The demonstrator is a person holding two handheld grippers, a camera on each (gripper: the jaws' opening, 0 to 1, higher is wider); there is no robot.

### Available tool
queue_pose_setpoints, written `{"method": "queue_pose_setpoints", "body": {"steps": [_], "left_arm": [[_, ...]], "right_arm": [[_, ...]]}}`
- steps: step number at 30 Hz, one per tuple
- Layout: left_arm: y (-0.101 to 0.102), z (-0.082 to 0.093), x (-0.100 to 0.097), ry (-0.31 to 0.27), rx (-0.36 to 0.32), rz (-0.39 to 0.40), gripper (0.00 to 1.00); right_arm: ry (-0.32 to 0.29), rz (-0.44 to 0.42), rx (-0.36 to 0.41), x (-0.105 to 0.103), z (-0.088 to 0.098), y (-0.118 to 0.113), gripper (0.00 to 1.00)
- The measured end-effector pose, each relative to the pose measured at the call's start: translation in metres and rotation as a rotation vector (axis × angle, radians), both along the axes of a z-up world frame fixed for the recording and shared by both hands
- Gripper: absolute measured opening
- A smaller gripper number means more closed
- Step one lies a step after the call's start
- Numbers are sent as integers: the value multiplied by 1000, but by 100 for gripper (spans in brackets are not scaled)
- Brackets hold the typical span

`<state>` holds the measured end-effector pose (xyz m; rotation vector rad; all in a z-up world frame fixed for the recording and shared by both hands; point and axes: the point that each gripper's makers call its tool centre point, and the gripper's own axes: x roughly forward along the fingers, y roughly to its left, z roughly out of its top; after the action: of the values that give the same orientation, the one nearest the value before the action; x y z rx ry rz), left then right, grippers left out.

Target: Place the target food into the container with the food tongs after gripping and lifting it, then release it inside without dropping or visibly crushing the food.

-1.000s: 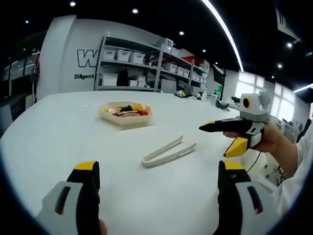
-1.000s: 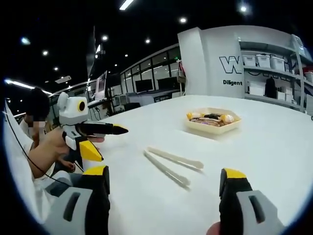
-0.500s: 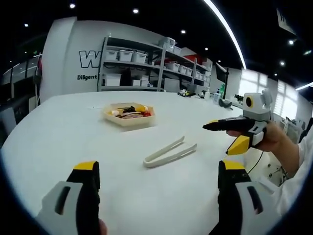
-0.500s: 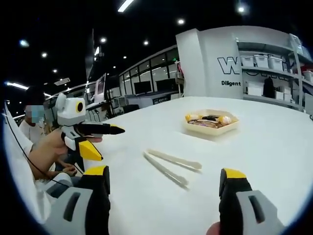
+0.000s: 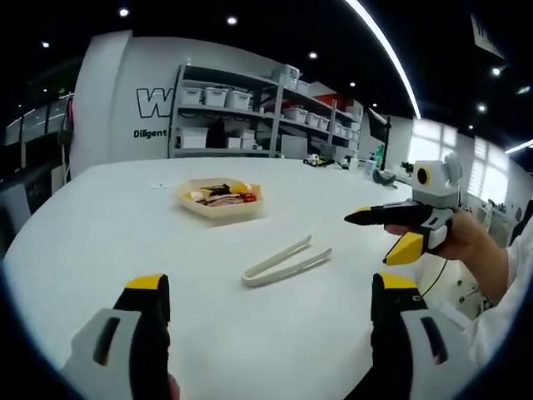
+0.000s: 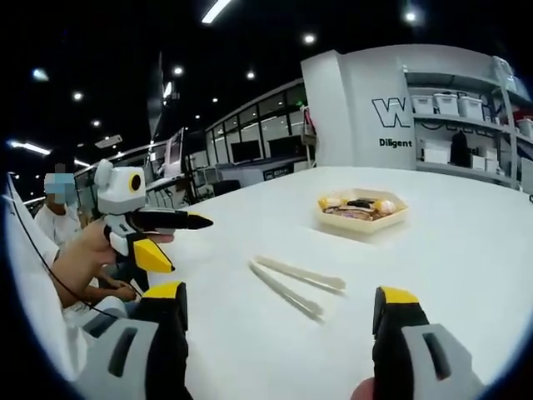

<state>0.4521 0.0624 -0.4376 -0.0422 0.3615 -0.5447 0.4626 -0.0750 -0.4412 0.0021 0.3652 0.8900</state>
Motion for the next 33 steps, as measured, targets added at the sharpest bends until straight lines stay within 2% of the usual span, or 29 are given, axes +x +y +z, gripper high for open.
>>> {"method": "queue_pose_setpoints", "body": {"steps": [33], "left_arm": [[-6, 11, -9, -5, 26, 9, 99]], "right_arm": [[1, 1, 25, -8, 7, -8, 93]]}}
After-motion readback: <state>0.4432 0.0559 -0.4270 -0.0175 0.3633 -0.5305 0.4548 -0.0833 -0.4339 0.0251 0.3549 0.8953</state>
